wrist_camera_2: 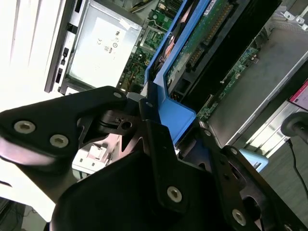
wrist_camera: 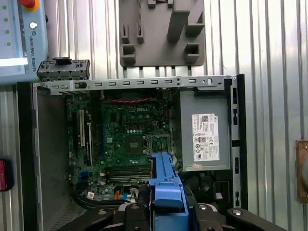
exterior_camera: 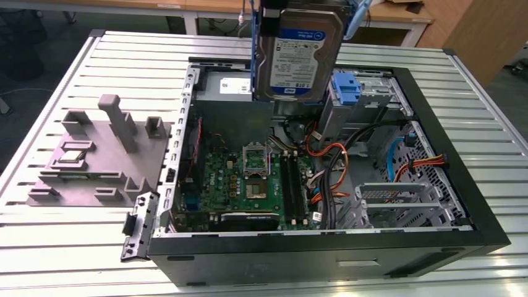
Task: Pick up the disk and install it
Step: 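Pick up the disk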
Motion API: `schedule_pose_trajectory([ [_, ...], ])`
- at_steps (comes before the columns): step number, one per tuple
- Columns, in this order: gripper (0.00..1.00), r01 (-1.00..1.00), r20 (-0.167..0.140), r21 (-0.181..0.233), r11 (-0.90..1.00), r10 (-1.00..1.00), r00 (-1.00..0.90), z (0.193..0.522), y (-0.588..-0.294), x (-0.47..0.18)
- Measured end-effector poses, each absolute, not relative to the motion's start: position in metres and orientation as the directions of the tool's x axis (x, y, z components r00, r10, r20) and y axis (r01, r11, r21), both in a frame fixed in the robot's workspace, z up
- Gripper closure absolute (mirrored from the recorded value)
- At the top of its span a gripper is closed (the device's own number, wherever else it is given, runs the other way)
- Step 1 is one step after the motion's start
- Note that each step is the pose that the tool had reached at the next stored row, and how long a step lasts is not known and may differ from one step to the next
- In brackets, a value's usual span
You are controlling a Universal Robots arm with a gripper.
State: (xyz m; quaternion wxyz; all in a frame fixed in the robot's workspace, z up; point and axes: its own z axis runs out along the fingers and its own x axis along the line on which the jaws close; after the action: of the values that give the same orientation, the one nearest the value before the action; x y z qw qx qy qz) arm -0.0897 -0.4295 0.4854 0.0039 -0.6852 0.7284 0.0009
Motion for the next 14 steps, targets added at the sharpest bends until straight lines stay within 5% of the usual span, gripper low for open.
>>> schedule_pose_trajectory([
  [14,0.63,-0.997,0.000,-0.004,0.075,-0.997,-0.075,0.4828,-0.4378,-0.0865],
])
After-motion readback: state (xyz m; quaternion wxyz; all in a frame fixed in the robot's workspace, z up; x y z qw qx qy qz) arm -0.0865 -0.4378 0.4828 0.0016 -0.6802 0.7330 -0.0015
